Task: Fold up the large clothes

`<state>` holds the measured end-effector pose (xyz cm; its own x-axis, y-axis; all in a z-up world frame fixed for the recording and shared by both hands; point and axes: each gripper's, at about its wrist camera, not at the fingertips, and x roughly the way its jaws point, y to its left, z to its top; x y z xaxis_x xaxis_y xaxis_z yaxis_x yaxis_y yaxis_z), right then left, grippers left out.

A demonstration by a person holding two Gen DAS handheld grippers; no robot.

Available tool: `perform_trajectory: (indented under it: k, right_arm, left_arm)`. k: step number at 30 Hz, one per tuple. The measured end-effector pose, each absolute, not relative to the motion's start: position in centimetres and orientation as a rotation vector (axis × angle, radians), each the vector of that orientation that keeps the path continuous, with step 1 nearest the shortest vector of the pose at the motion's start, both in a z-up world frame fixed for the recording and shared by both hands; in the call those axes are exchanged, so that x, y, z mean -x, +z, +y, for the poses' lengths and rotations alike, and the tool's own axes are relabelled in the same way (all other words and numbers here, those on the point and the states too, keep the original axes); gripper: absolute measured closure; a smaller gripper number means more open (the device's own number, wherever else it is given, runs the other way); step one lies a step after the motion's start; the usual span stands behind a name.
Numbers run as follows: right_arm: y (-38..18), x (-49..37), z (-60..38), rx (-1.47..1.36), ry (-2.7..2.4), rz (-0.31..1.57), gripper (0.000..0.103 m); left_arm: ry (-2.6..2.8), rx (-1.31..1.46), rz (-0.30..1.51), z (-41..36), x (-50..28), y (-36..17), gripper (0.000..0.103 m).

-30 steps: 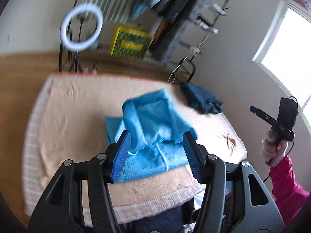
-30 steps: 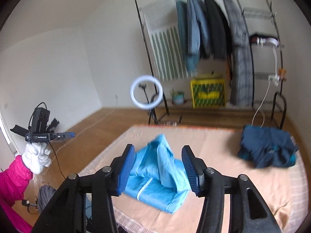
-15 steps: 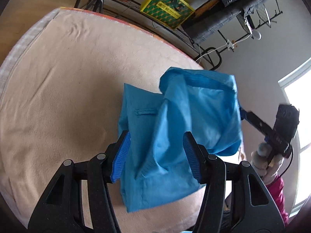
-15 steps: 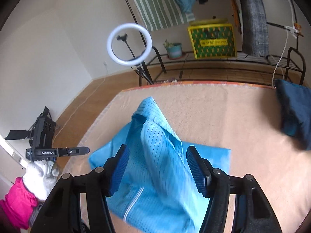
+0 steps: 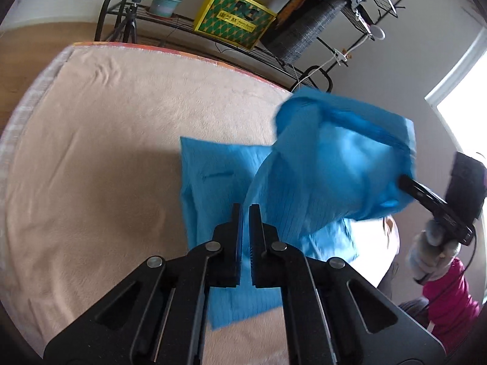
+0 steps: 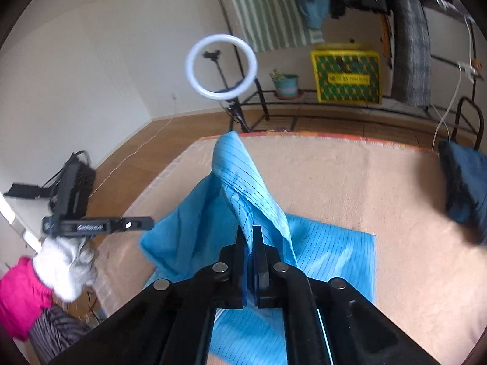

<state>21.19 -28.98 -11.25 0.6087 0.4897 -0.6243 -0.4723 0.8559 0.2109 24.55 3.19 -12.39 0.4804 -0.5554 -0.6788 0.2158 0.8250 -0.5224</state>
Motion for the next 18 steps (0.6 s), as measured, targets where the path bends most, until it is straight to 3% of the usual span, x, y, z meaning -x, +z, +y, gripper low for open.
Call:
perform_trajectory:
  k: [8, 10, 11, 13, 15, 17, 18]
  right_arm:
    - [-13.9, -7.9, -26.5, 0.373, 0.601, 0.718, 0.098]
    - [-15.0, -6.4, -27.1, 0.374, 0.596, 0.758, 0.073]
    - [-15.0, -6.0, -27.6, 0.342, 0.601, 0.772, 0.072]
    - [-14.1, -5.6, -29.0, 0.240, 0.632, 0.777, 0.072]
    - [-12.7, -5.4, -30.6, 0.163, 0.655, 0.739, 0.071]
    - [-11.9, -6.0, -32.7, 0.053, 0.612, 0.726, 0.053]
    - [-12.0, -6.7, -33.5, 0.002, 0.573, 0.733, 0.034]
  left_arm:
    - [-0.436, 0.429, 0.941, 5.8, -20.7, -11.7, 0.101]
    - [-0.425, 0.450, 0.947, 5.8, -20.7, -11.6, 0.101]
    - [-0.420, 0.456, 0.949, 5.6, -20.7, -11.6, 0.099]
    - [-0.433, 0.470, 0.943, 5.3, -20.6, -11.5, 0.090]
    - [-0.426, 0.465, 0.952, 4.7, -20.6, -11.7, 0.061]
    - [-0.406, 0.477, 0.973, 4.1, -20.4, -12.5, 0.051]
    - [-0.393, 0.482, 1.000, 3.7, -20.3, -13.2, 0.050]
